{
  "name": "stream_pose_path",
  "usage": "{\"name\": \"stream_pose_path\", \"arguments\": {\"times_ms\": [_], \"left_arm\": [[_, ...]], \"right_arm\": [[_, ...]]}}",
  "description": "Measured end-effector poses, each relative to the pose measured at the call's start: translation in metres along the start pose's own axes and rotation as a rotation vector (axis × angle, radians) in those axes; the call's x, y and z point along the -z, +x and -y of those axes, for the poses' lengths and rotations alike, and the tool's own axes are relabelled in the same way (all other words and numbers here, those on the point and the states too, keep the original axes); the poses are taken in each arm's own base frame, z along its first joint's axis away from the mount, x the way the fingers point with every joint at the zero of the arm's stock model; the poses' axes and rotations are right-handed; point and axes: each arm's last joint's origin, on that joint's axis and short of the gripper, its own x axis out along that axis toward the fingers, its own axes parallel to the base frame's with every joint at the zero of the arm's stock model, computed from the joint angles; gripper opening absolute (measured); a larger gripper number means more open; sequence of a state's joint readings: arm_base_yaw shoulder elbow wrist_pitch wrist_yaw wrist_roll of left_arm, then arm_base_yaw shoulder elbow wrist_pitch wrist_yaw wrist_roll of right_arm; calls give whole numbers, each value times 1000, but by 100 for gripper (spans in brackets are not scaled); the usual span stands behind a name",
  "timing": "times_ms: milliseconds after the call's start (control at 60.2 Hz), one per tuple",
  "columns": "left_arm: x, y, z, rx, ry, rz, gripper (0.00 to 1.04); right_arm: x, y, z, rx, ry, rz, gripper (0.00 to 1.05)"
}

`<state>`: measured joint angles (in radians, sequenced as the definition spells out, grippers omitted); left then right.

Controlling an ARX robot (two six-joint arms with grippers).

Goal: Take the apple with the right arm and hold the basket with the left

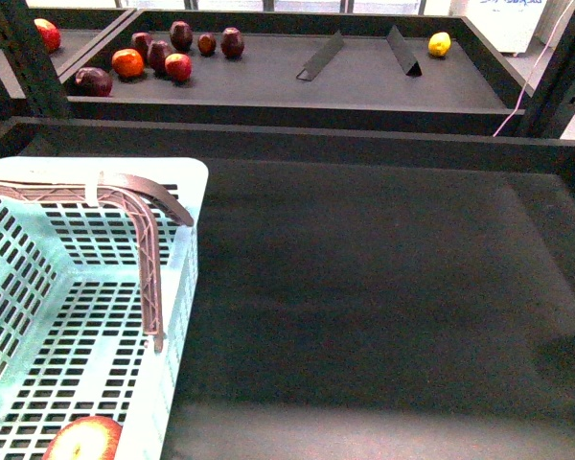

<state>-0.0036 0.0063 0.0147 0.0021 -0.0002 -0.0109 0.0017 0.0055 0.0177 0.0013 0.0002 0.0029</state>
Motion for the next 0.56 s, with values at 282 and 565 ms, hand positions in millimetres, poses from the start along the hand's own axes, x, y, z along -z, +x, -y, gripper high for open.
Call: {"name": "stream_pose_path", "arguments": {"times_ms": [282, 565], "left_arm": [[0, 0, 0, 0, 0, 0, 44], [0, 0, 0, 0, 0, 0, 96]], "right_arm": [[0, 0, 0, 0, 0, 0, 96], [0, 0, 0, 0, 0, 0, 96]]}}
